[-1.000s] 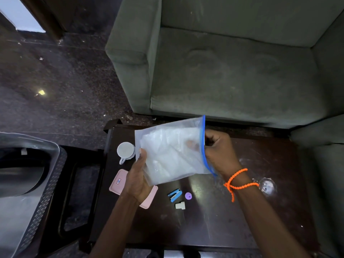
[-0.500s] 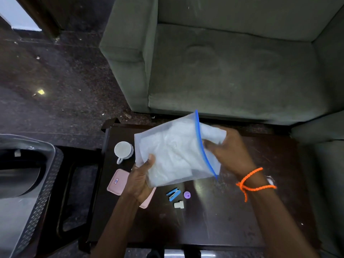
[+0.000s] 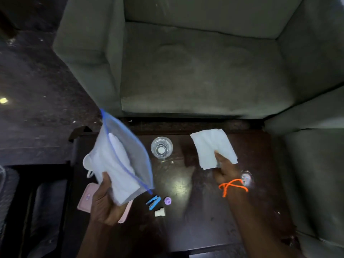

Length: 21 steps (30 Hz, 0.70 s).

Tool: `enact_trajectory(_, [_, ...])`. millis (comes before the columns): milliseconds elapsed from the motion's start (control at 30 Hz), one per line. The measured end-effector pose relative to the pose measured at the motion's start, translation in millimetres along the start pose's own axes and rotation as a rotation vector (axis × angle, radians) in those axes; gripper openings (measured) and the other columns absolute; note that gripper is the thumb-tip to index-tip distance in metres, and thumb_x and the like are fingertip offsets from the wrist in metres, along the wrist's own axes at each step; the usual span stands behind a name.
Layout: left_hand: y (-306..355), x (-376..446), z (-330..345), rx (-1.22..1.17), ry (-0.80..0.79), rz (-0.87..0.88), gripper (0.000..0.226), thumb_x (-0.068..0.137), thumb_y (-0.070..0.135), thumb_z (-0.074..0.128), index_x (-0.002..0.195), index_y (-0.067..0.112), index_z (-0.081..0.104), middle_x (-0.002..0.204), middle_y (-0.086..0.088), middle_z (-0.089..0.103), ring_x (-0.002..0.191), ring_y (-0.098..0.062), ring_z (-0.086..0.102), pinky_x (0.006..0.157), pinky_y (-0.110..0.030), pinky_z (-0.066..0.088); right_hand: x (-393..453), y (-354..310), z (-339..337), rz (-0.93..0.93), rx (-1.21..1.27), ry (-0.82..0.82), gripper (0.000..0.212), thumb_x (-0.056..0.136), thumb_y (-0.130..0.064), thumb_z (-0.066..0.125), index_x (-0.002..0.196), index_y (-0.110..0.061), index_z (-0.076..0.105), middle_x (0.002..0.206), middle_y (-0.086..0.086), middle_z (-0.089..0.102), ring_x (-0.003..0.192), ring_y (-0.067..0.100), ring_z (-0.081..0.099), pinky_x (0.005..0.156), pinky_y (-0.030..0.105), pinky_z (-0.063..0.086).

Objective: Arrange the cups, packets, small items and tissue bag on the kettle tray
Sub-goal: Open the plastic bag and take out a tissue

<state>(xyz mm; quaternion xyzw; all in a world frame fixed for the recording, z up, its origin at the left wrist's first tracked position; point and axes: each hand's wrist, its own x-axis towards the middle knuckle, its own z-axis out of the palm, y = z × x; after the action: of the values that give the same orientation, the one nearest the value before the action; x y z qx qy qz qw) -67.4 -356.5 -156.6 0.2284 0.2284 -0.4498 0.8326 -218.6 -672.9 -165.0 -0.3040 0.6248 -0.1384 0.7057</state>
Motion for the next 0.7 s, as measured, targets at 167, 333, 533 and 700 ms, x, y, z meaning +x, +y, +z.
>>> enact_trajectory(167, [-13,-1,-5,-0.101,-0.288,-0.084,0.071,0.110,0.047,0.007,0.161,0.001,0.023,0.168,-0.022,0.025,0.159,-0.033,0.021,0.131,-0.044,-0.001,27,47,21,-0.015,0.207,0.033,0.030,0.091,-0.006,0.072,0.119,0.002,0.067,0.099,0.013,0.079,0.082,0.023,0.076,0.081,0.040,0.064])
enact_trajectory(333, [-24,3,-7,-0.178,-0.321,-0.208,0.084,0.104,0.054,-0.012,0.163,0.004,0.020,0.171,-0.020,0.021,0.160,-0.034,0.016,0.125,-0.037,-0.016,54,74,56,-0.025,0.365,0.068,0.022,0.090,0.002,0.072,0.112,-0.001,0.069,0.105,0.018,0.073,0.085,0.027,0.075,0.080,0.045,0.064])
enact_trajectory(533, [-35,14,-8,-0.177,-0.306,-0.273,0.075,0.108,0.047,-0.003,0.163,-0.001,0.017,0.170,-0.026,0.019,0.159,-0.039,0.016,0.127,-0.043,-0.013,65,78,64,-0.041,0.372,0.203,0.048,0.082,0.000,0.081,0.127,0.001,0.064,0.118,0.021,0.073,0.089,0.031,0.076,0.074,0.046,0.064])
enact_trajectory(700, [-47,17,-16,0.024,0.100,-0.102,0.072,0.095,0.038,0.070,0.157,0.015,0.042,0.162,-0.013,0.041,0.141,-0.032,0.053,0.118,-0.058,0.039,59,68,54,-0.151,0.018,0.330,0.045,0.077,-0.016,0.089,0.116,-0.002,0.071,0.111,0.015,0.076,0.094,0.029,0.074,0.062,0.022,0.062])
